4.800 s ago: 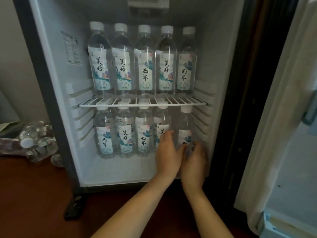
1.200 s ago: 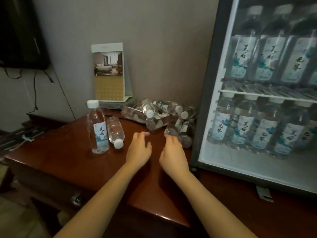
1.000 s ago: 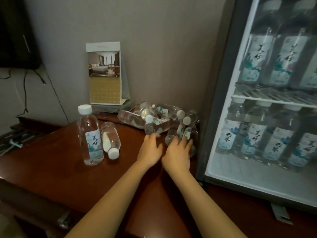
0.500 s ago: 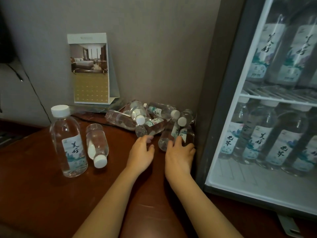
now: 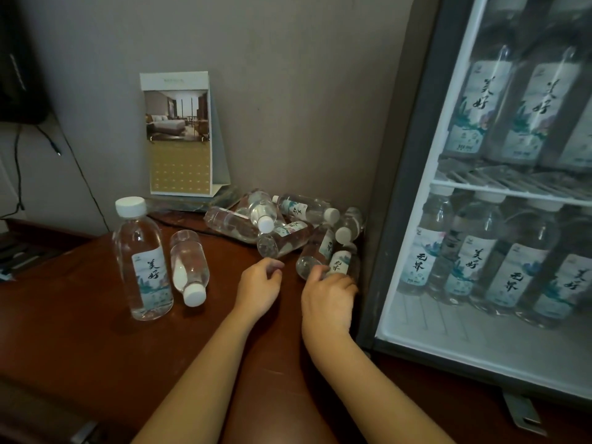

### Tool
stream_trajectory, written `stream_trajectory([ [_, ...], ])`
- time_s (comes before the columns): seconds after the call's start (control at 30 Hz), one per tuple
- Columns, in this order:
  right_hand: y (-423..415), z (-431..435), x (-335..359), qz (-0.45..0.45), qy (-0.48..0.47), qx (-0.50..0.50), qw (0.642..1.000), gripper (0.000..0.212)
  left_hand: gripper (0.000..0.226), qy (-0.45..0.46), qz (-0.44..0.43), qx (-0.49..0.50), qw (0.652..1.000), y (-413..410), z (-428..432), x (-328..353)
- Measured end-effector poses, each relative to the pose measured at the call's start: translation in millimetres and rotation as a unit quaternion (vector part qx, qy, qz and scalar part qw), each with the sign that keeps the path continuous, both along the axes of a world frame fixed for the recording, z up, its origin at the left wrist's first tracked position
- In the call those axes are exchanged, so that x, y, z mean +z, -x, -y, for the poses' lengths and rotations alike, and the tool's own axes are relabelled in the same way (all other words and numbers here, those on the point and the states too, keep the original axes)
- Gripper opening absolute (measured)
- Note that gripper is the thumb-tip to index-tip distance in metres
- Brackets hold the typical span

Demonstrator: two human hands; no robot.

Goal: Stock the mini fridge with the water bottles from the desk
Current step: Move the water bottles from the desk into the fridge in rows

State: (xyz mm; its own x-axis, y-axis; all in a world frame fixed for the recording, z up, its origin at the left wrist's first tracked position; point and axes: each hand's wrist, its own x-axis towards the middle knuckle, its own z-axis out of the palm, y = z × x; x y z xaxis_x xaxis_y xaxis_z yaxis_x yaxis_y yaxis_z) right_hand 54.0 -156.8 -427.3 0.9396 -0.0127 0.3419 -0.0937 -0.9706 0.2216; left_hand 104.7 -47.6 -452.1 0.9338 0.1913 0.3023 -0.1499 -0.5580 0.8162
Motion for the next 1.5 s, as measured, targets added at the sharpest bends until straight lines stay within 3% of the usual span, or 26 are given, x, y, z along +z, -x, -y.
stream_trajectory([
  [0.13, 29.2, 9.2, -12.0, -0.011, -0.076, 0.032, 0.997, 0.059, 0.019, 0.04, -0.015, -0.011, 0.999, 11.3, 9.2, 5.7],
  [0.23, 39.2, 14.7, -14.8, 0.004, -0.092, 0.056, 0.994, 0.058, 0.021, 0.155, -0.061, -0.052, 0.985, 29.6, 25.8, 14.6],
  [0.3, 42.5, 16.5, -12.2, 0.023, -0.081, 0.07, 0.994, 0.056, 0.023, 0.181, -0.12, -0.107, 0.97, 41.0, 36.8, 19.3],
  [0.47, 53.2, 21.6, -14.2, 0.069, -0.098, 0.117, 0.986, 0.06, 0.044, 0.157, -0.235, -0.126, 0.951, 54.3, 46.2, 40.0],
  [0.53, 70.8, 29.4, -10.8, 0.05, -0.111, 0.118, 0.986, 0.066, 0.048, 0.121, -0.283, -0.118, 0.944, 57.4, 46.2, 47.2],
  [0.6, 92.2, 41.2, -3.4, 0.009, -0.139, 0.143, 0.98, 0.075, 0.068, 0.083, -0.336, -0.123, 0.93, 61.1, 46.1, 49.2],
  [0.7, 114.0, 63.6, -6.7, -0.022, -0.237, 0.221, 0.946, 0.063, 0.078, 0.034, -0.387, -0.14, 0.911, 77.2, 48.0, 51.3],
  [0.8, 125.8, 84.9, -4.9, -0.059, -0.402, 0.258, 0.877, 0.049, 0.069, 0.03, -0.398, -0.16, 0.903, 99.1, 45.4, 49.8],
  [0.9, 132.5, 95.2, -0.5, -0.165, -0.604, 0.265, 0.734, 0.044, 0.057, 0.056, -0.395, -0.19, 0.897, 122.8, 38.7, 45.3],
  [1.03, 139.7, 96.4, 7.7, -0.235, -0.775, 0.224, 0.541, 0.043, 0.045, 0.1, -0.362, -0.206, 0.904, 154.6, 34.0, 39.8],
  [1.1, 144.0, 98.0, 7.5, -0.232, -0.803, 0.22, 0.504, 0.045, 0.041, 0.122, -0.333, -0.22, 0.909, 171.6, 35.8, 37.4],
  [1.23, 152.9, 107.8, 6.3, -0.205, -0.807, 0.258, 0.489, 0.064, 0.035, 0.099, -0.206, -0.259, 0.939, 204.0, 44.9, 44.0],
  [1.33, 161.4, 123.6, 16.1, -0.181, -0.765, 0.304, 0.538, 0.064, 0.048, 0.058, -0.109, -0.287, 0.95, 212.6, 57.2, 54.0],
  [1.5, 174.5, 158.9, 21.9, -0.091, -0.718, 0.339, 0.601, 0.059, 0.051, 0.018, -0.033, -0.302, 0.953, 204.1, 96.2, 53.9],
])
